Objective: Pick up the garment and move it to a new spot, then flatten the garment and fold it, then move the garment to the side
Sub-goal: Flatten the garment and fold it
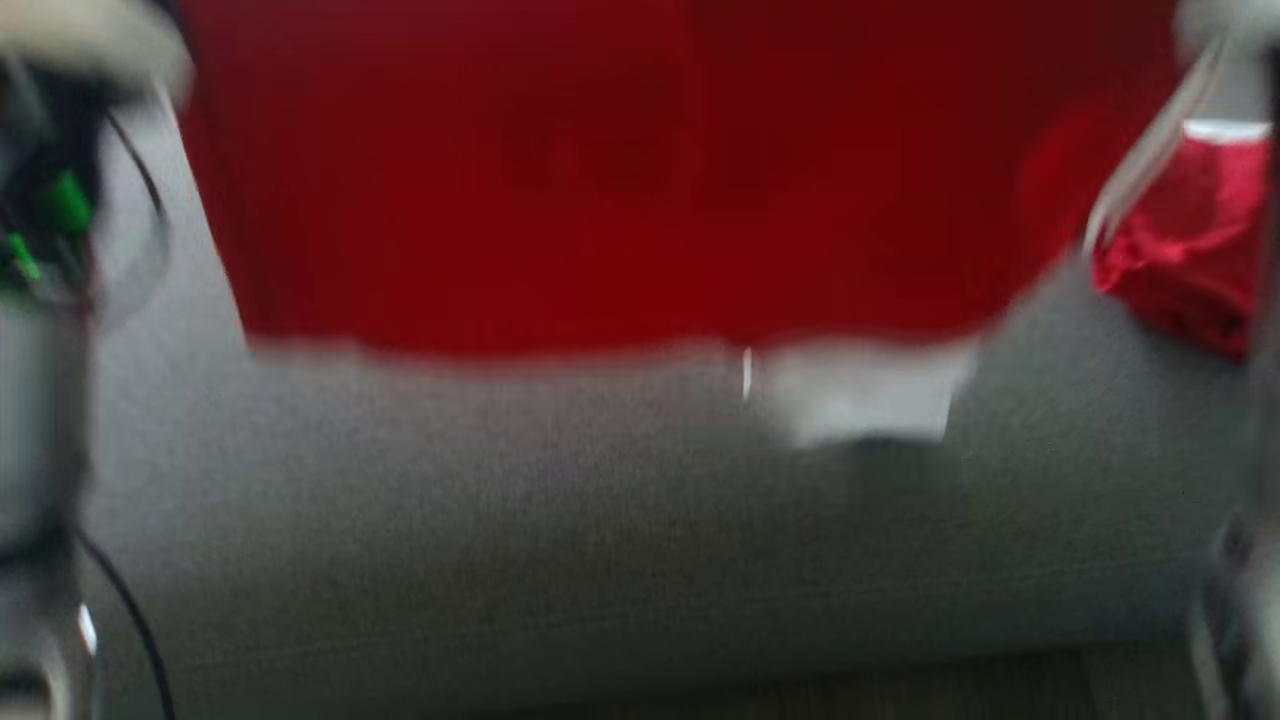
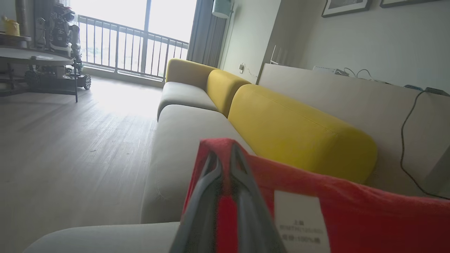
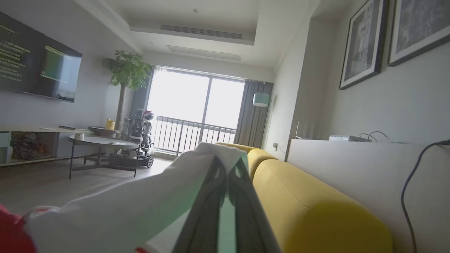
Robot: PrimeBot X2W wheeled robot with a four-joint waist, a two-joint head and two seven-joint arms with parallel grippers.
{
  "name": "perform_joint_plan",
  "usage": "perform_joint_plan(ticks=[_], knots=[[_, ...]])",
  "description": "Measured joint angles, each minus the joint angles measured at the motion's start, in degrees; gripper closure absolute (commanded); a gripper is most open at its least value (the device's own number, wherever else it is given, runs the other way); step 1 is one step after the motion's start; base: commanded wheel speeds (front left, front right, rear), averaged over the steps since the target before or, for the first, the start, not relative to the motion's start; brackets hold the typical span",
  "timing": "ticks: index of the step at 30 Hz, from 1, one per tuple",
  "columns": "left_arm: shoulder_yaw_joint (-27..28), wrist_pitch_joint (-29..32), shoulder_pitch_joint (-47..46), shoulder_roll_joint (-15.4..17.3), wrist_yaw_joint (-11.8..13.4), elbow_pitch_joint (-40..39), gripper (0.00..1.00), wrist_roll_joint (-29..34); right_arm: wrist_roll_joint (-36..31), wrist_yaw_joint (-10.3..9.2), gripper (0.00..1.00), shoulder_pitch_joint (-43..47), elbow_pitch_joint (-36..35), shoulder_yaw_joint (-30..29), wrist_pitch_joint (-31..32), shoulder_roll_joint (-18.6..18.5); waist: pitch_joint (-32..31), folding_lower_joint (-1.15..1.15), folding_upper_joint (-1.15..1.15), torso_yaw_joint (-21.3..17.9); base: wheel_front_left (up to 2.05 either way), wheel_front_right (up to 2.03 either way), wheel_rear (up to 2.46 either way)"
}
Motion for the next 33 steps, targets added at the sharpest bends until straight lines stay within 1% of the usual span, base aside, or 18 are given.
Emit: perform_joint_plan(ticks=[3,5,7,9,10,13,15,18,22,25,29,31,33], knots=[[-0.15,-1.94,-12.87,-0.04,-1.53,8.59,1.0,2.22,-0.59,0.0,1.0,-14.49,9.58,2.38,-3.12,-2.0,4.82,0.01,0.0,0.12,0.0,0.0,0.0],[-0.26,-5.09,-20.89,-0.33,-2.41,13.94,1.0,4.27,-2.74,0.0,1.0,-23.06,15.26,3.02,-7.39,-2.97,8.03,0.02,0.0,0.2,0.0,0.0,0.0],[-0.13,-8.71,-27.87,-1.46,-2.71,18.93,1.0,4.9,-5.14,0.0,1.0,-30.1,20.15,2.52,-11.83,-3.47,11.1,0.02,0.0,0.32,0.0,0.0,0.0],[-0.4,-12.59,-32.75,-2.19,-3.44,23.2,1.0,6.95,-6.28,0.0,1.0,-34.95,24.26,1.07,-15.59,-3.0,13.85,0.02,0.0,0.48,0.0,0.0,0.0],[-0.4,-12.59,-32.75,-2.19,-3.44,23.2,1.0,6.95,-6.28,0.0,1.0,-34.95,24.26,1.07,-15.59,-3.0,13.85,0.02,0.0,0.48,0.0,0.0,0.0],[-0.45,-17.95,-36.52,-3.38,-4.82,29.5,1.0,7.59,-8.22,0.0,1.0,-37.75,29.34,-1.41,-19.79,-1.04,17.32,0.02,0.0,0.84,0.0,0.0,0.0],[-1.2,-20.69,-36.71,-4.03,-6.55,33.2,1.0,8.01,-9.11,0.0,1.0,-37.49,32.2,-3.16,-21.05,0.6,19.04,0.02,0.0,1.16,0.0,0.0,0.0],[-3.75,-23.26,-35.27,-4.71,-9.01,38.05,1.0,9.04,-9.12,0.0,1.0,-35.17,35.52,-3.1,-21.91,2.04,20.53,0.02,0.0,1.65,0.0,0.0,0.0],[-6.44,-27.52,-30.65,-4.82,-11.35,42.77,1.0,11.26,-7.48,0.0,1.0,-26.91,38.71,-1.75,-22.24,3.54,19.98,0.0,0.0,1.92,0.0,0.0,0.0],[-10.1,-29.71,-26.26,-4.15,-12.33,45.13,1.0,14.3,-4.89,0.0,1.0,-19.9,39.75,-0.86,-22.25,3.79,18.61,-0.01,0.0,1.98,0.0,0.0,0.0],[-15.38,-31.66,-19.63,-2.3,-13.27,46.86,1.0,19.26,-1.21,0.0,1.0,-11.4,40.83,0.62,-22.27,3.81,16.07,-0.01,0.0,2.0,0.0,0.0,0.0],[-17.25,-31.93,-16.08,-1.12,-13.21,47.25,1.0,21.4,1.12,0.0,1.0,-7.69,41.84,2.34,-22.32,3.81,14.58,-0.01,0.0,1.97,0.0,0.0,0.0],[-18.94,-32.34,-12.59,0.23,-12.52,47.4,1.0,23.43,3.43,0.0,1.0,-4.13,42.51,4.76,-21.87,3.75,12.98,-0.01,0.0,1.88,0.0,0.0,0.0]])
